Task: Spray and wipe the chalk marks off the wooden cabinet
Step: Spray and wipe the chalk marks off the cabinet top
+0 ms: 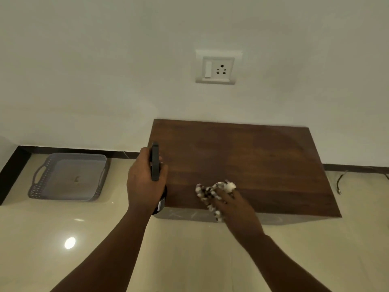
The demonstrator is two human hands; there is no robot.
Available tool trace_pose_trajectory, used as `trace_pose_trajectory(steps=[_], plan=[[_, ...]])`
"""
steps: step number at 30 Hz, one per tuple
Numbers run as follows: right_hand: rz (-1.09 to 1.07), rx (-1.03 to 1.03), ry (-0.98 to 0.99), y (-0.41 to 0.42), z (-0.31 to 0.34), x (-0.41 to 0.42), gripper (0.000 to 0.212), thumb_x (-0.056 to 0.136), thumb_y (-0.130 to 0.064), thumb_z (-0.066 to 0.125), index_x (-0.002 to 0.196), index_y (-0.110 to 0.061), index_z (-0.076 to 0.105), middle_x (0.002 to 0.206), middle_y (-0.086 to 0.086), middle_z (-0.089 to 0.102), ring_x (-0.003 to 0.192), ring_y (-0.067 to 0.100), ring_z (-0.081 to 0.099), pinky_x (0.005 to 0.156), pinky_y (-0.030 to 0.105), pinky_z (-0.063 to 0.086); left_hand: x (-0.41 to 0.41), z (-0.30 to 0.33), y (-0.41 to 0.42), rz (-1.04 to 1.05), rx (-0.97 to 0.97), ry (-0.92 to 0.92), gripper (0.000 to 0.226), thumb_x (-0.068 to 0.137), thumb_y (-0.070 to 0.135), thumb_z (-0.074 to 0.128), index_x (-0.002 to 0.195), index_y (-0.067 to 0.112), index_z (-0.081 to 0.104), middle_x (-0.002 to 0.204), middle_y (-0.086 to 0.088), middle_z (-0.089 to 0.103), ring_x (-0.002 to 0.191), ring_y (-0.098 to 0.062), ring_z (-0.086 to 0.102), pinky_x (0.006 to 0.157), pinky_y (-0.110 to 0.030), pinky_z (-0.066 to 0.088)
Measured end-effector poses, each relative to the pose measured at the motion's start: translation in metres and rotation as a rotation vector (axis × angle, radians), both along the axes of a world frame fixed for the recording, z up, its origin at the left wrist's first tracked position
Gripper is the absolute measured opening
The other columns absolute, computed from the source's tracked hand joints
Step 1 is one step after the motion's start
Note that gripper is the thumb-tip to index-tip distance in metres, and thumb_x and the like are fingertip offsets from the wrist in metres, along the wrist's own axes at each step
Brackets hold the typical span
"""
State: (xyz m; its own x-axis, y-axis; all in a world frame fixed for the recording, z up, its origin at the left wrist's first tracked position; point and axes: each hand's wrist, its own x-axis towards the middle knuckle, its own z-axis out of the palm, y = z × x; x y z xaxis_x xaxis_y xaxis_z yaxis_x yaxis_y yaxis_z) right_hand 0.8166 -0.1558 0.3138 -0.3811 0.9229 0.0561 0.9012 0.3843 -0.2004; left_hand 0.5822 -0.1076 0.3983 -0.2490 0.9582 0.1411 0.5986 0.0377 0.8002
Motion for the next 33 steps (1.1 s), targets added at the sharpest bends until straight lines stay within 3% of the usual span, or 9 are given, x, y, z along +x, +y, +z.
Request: trace_pose_trajectory(steps=[3, 6, 8, 11, 17, 21, 27, 33], plan=[[-0.096, 0.119, -0.041, -0.002, 0.0, 0.057, 0.045, 0.081, -0.018, 0.039, 0.117, -0.019, 0.067, 0.125, 0.004, 0.063, 0.117, 0.025, 0.05, 0.1, 0.037, 0.042, 0.019, -0.001, -0.002, -0.028, 0.002, -0.001, 0.014, 0.094, 0.019, 0.06, 0.104, 0.025, 0.052, 0.085, 0.003, 0.063, 0.076, -0.017, 0.06, 0.069, -0.033, 0.048], [-0.296, 0.005, -0.132, -0.012, -0.013, 0.115, 0.042, 0.086, -0.011, 0.053, 0.127, -0.02, 0.059, 0.137, 0.005, 0.053, 0.13, 0.03, 0.041, 0.111, 0.04, 0.031, 0.031, -0.001, -0.004, -0.055, 0.006, -0.006, 0.012, 0.094, 0.019, 0.06, 0.103, 0.023, 0.053, 0.081, 0.003, 0.06, 0.071, -0.014, 0.058, 0.065, -0.026, 0.043], [-0.515, -0.04, -0.146, -0.026, -0.015, 0.14, 0.043, 0.086, -0.006, 0.06, 0.127, -0.019, 0.057, 0.137, 0.007, 0.052, 0.125, 0.037, 0.043, 0.105, 0.043, 0.038, 0.037, -0.002, -0.006, -0.078, 0.016, -0.005, 0.009, 0.094, 0.019, 0.059, 0.1, 0.021, 0.053, 0.076, 0.003, 0.058, 0.067, -0.014, 0.056, 0.062, -0.023, 0.041], [-0.758, -0.087, -0.098, -0.042, -0.003, 0.158, 0.046, 0.084, 0.001, 0.056, 0.126, -0.016, 0.056, 0.133, 0.011, 0.051, 0.113, 0.042, 0.046, 0.092, 0.046, 0.045, 0.039, -0.003, -0.016, -0.081, 0.037, -0.024, 0.008, 0.094, 0.019, 0.059, 0.097, 0.022, 0.053, 0.074, 0.007, 0.055, 0.066, -0.014, 0.055, 0.06, -0.024, 0.041], [-1.098, -0.14, -0.022, -0.078, 0.008, 0.165, 0.048, 0.083, 0.002, 0.055, 0.128, -0.01, 0.051, 0.126, 0.023, 0.049, 0.098, 0.049, 0.049, 0.08, 0.047, 0.045, 0.035, -0.004, -0.044, -0.151, 0.119, -0.053, 0.008, 0.092, 0.012, 0.06, 0.098, 0.016, 0.056, 0.074, 0.012, 0.054, 0.068, -0.008, 0.054, 0.057, -0.014, 0.039], [-0.954, -0.011, -0.04, -0.107, 0.003, 0.147, 0.046, 0.079, 0.002, 0.062, 0.123, -0.007, 0.053, 0.118, 0.023, 0.054, 0.092, 0.047, 0.052, 0.074, 0.042, 0.04, 0.029, -0.01, -0.067, -0.168, 0.172, -0.079, 0.008, 0.091, 0.009, 0.061, 0.095, 0.013, 0.056, 0.073, 0.015, 0.05, 0.068, -0.003, 0.053, 0.06, -0.01, 0.04], [-0.801, 0.117, 0.087, -0.114, -0.005, 0.093, 0.066, 0.077, 0.0, 0.071, 0.136, -0.01, 0.045, 0.134, 0.012, 0.048, 0.11, 0.041, 0.045, 0.075, 0.043, 0.048, 0.014, -0.033, -0.094, -0.2, 0.224, -0.123, 0.008, 0.092, 0.008, 0.061, 0.09, 0.013, 0.055, 0.073, 0.01, 0.049, 0.064, -0.011, 0.05, 0.058, -0.014, 0.039], [-0.514, 0.219, -0.025, -0.1, -0.033, 0.059, 0.081, 0.071, -0.009, 0.079, 0.142, -0.015, 0.04, 0.144, 0.009, 0.04, 0.128, 0.035, 0.037, 0.085, 0.043, 0.05, 0.013, -0.081, -0.119, -0.172, 0.265, -0.071, 0.007, 0.093, 0.018, 0.058, 0.09, 0.017, 0.051, 0.07, 0.009, 0.049, 0.06, -0.014, 0.05, 0.057, -0.016, 0.039]])
